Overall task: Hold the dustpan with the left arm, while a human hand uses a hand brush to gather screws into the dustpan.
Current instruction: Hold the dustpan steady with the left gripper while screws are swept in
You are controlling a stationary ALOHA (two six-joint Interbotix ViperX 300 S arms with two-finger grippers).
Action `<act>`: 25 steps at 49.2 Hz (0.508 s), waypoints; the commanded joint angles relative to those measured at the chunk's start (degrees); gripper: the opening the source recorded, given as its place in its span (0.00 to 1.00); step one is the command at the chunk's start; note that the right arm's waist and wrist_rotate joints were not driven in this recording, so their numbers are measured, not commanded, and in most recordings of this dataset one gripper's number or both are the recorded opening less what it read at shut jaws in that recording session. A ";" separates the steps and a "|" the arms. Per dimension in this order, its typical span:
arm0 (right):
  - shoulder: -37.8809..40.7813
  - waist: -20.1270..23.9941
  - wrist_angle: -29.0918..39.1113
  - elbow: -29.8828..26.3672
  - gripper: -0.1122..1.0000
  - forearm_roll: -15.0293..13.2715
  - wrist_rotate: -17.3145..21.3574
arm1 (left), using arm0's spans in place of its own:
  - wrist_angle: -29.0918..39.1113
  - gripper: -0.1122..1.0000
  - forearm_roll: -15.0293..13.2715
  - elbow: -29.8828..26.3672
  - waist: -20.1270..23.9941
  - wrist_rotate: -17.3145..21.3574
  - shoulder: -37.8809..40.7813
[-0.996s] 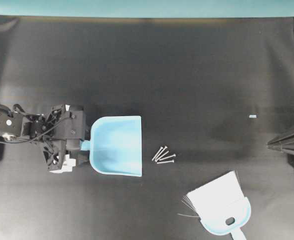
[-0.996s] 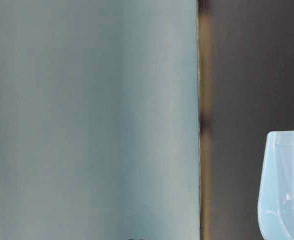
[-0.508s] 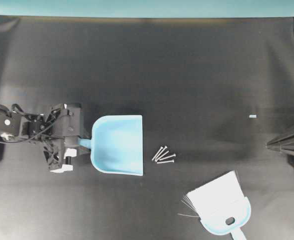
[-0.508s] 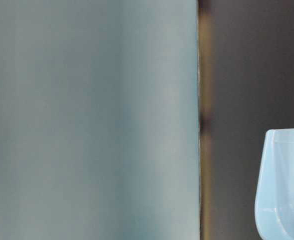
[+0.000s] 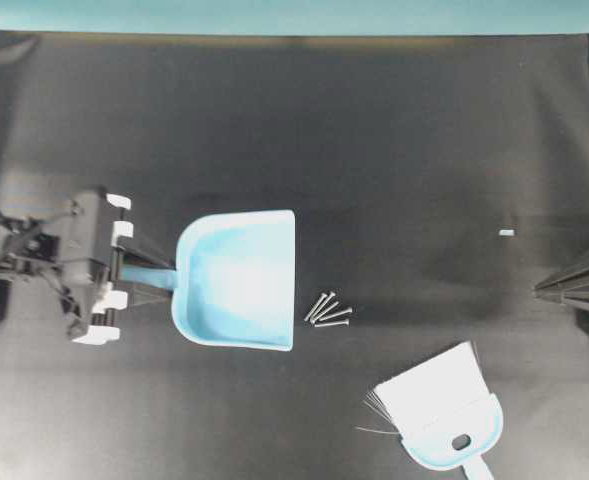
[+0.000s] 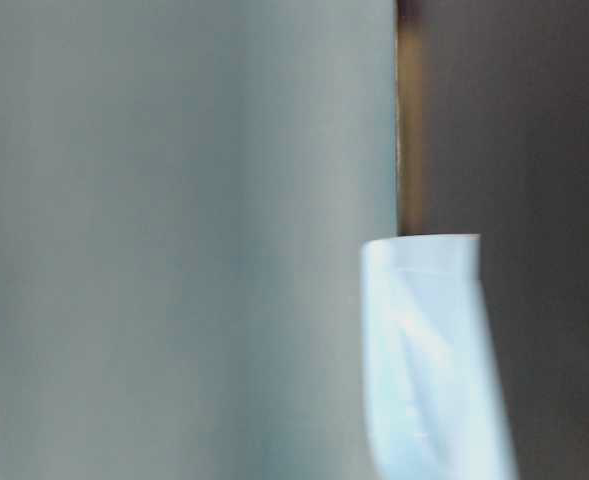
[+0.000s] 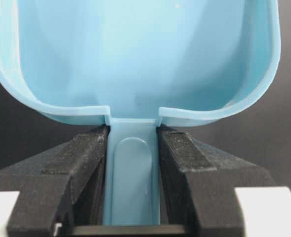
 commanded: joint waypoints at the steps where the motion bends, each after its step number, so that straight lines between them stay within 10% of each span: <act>1: 0.26 0.00 -0.53 -0.26 0.10 -0.09 0.00 | 5.54 0.38 0.18 -1.58 0.18 -0.53 -2.64; 25: 0.09 0.00 -0.53 -0.26 0.10 -0.18 0.00 | 12.22 0.38 0.18 -6.59 -2.29 0.35 10.02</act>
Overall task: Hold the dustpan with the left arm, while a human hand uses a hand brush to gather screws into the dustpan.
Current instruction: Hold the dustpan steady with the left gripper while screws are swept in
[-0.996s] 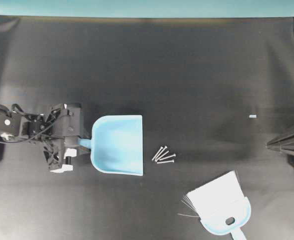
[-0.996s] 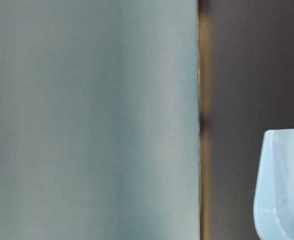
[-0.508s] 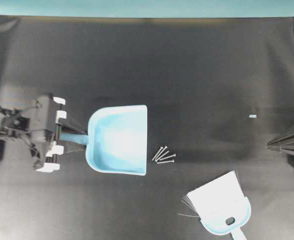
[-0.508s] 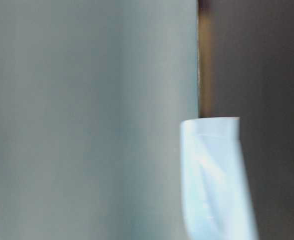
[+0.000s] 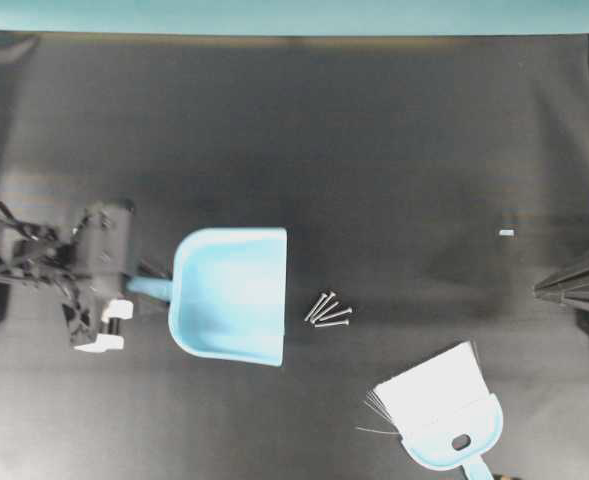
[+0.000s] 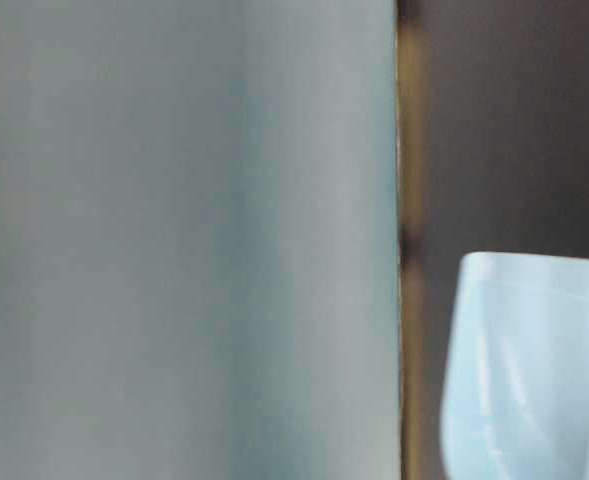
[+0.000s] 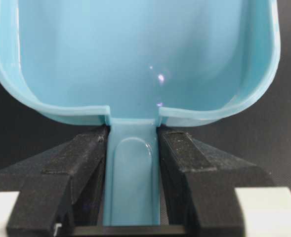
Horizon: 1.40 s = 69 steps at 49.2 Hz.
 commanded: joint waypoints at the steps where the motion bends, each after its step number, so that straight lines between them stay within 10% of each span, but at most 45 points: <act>1: 0.26 0.00 -0.53 -0.26 0.10 -0.18 0.00 | 1.23 0.38 0.18 -2.02 -0.35 0.09 2.46; 69: 0.26 0.00 -0.53 -0.26 0.10 -0.18 0.09 | 5.19 0.38 0.18 -5.36 0.26 -0.70 5.80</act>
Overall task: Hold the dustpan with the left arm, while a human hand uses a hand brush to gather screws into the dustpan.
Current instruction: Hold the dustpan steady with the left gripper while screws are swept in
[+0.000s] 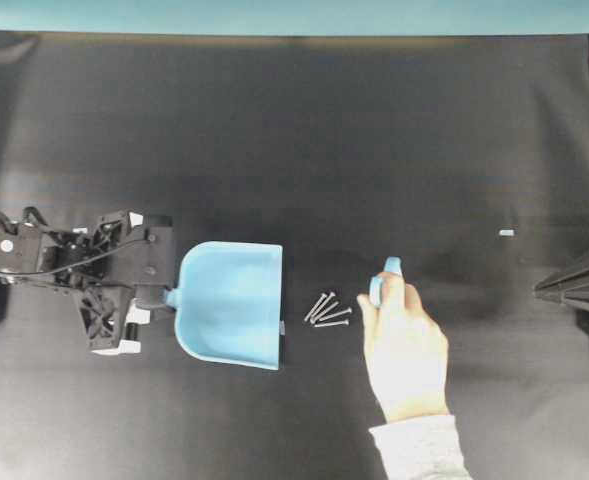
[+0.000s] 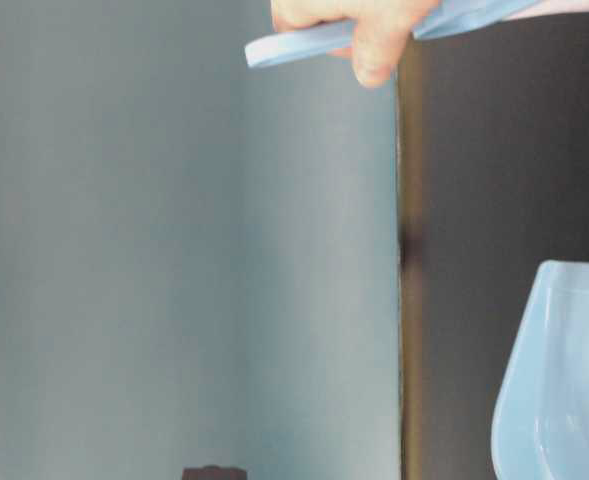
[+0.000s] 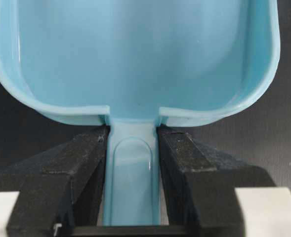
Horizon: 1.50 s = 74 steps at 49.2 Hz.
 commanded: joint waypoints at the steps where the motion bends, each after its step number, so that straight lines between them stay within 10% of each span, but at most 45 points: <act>1: 0.26 0.00 -0.53 -0.26 0.10 -0.18 0.00 | 0.26 0.38 0.18 -1.76 -0.09 -0.18 0.44; 74: 0.18 0.00 -0.53 -0.26 0.10 -0.18 0.00 | -6.86 0.38 0.18 -0.79 0.88 -1.58 6.77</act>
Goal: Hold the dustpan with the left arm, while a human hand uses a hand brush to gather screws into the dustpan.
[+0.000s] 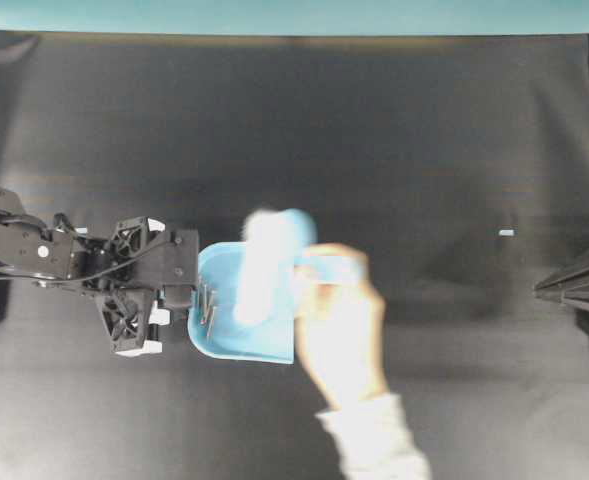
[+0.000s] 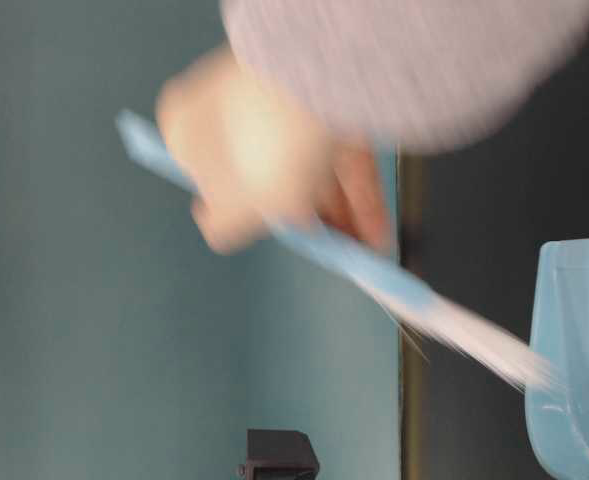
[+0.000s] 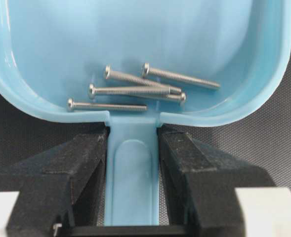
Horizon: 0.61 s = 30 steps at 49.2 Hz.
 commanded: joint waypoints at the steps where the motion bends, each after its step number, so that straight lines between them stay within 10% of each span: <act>1: 0.26 0.00 -0.44 -0.26 0.10 -0.09 0.00 | -3.96 0.38 0.18 0.79 0.18 0.26 -0.70; 13: 0.26 0.00 -0.44 -0.26 0.10 -0.09 -0.09 | -23.73 0.38 0.18 7.38 0.35 0.53 -5.27; 30: 0.09 0.00 -0.44 -0.26 0.10 -0.18 -0.09 | -26.46 0.38 0.18 8.96 0.79 1.67 -8.00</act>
